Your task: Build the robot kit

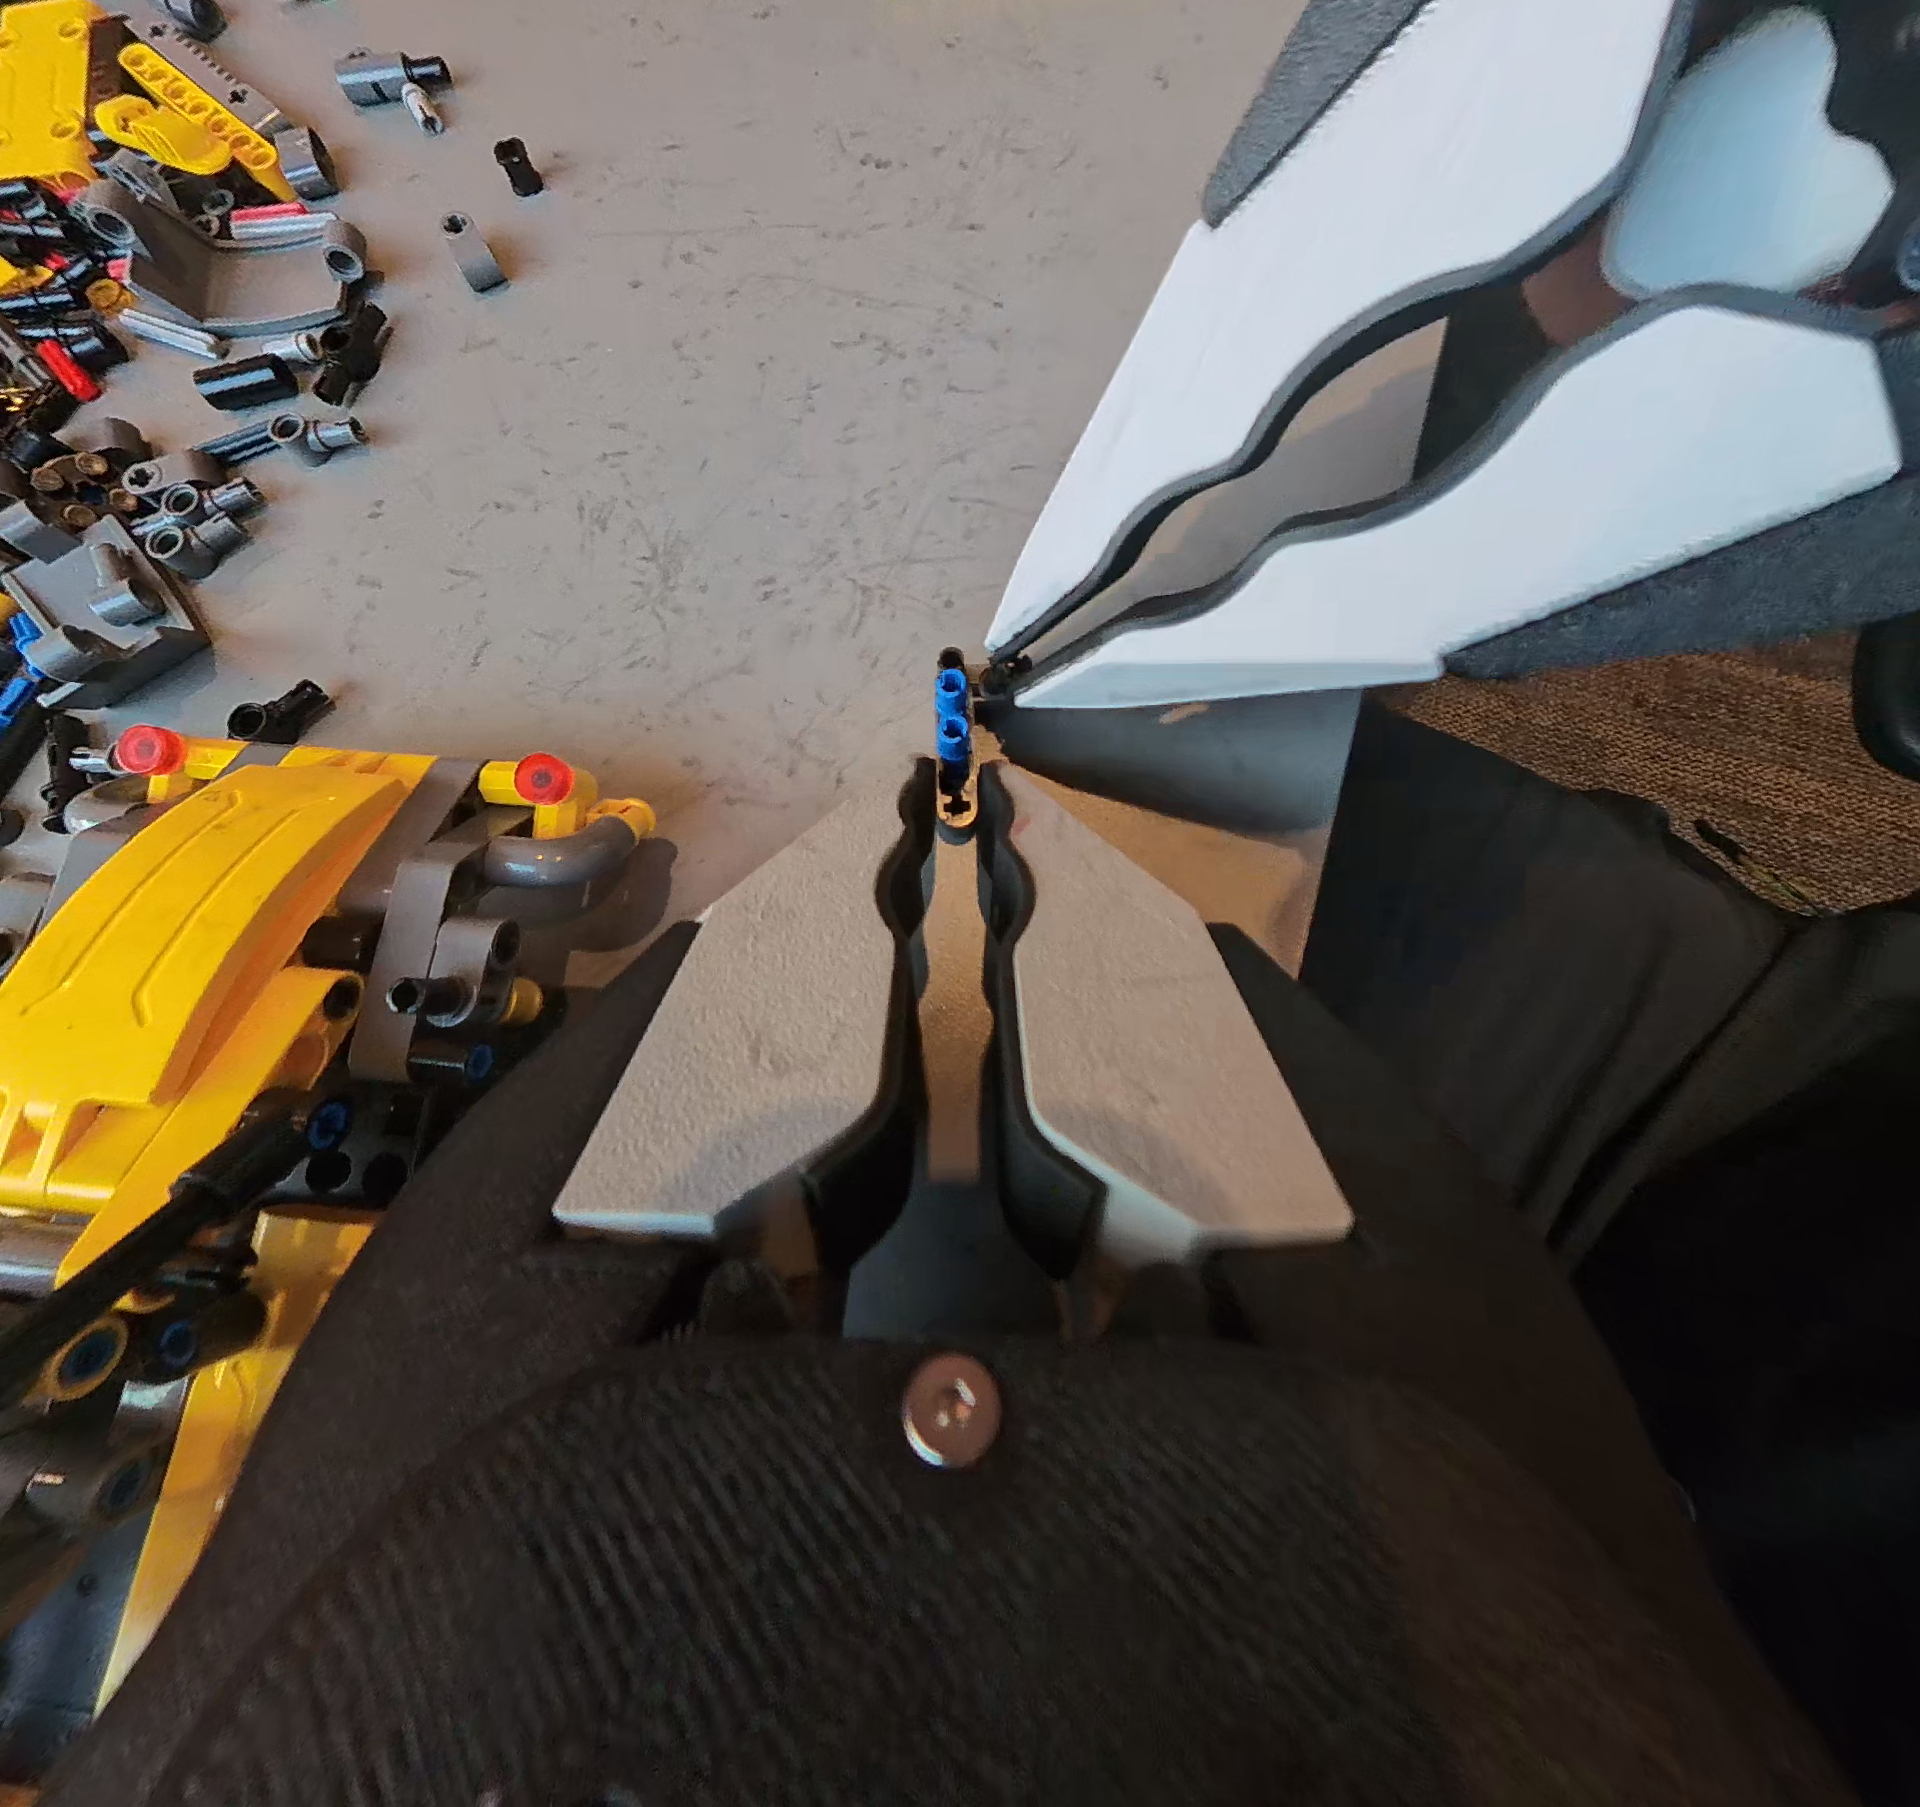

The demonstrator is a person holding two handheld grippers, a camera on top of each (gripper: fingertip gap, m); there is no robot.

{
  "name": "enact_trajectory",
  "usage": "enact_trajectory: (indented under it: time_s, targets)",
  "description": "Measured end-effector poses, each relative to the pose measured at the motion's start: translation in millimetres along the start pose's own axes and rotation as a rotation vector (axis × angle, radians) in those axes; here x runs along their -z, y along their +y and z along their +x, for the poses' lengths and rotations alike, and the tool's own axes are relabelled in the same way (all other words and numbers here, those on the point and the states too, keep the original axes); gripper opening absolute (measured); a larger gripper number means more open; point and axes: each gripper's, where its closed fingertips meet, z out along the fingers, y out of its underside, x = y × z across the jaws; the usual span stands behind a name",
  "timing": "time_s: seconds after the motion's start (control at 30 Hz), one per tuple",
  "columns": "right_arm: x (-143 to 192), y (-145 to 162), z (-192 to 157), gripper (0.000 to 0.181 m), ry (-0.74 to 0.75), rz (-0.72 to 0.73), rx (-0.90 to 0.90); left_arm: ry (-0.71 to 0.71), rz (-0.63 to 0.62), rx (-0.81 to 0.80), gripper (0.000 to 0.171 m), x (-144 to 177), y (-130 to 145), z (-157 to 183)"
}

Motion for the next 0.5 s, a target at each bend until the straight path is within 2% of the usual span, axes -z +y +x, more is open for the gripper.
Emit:
enact_trajectory:
  time_s: [0.1,0.17,0.3,0.5]
  targets:
    - [0.0,0.8,-1.1,0.003,0.082,-0.009,0.118,-0.004,0.000,-0.002,0.006,0.0,0.0,-0.1]
    - [0.3,1.7,-2.0,0.003,0.100,-0.006,0.115,-0.003,0.000,-0.001,0.006,0.0,0.0,-0.1]
    - [-1.2,0.4,0.6,0.003,0.016,-0.004,-0.043,-0.017,-0.001,-0.012,0.006,-0.1,0.0,-0.7]
    - [-5.8,0.7,2.3,0.003,-0.257,-0.052,-0.419,-0.022,-0.001,-0.011,0.006,0.1,0.1,-1.2]
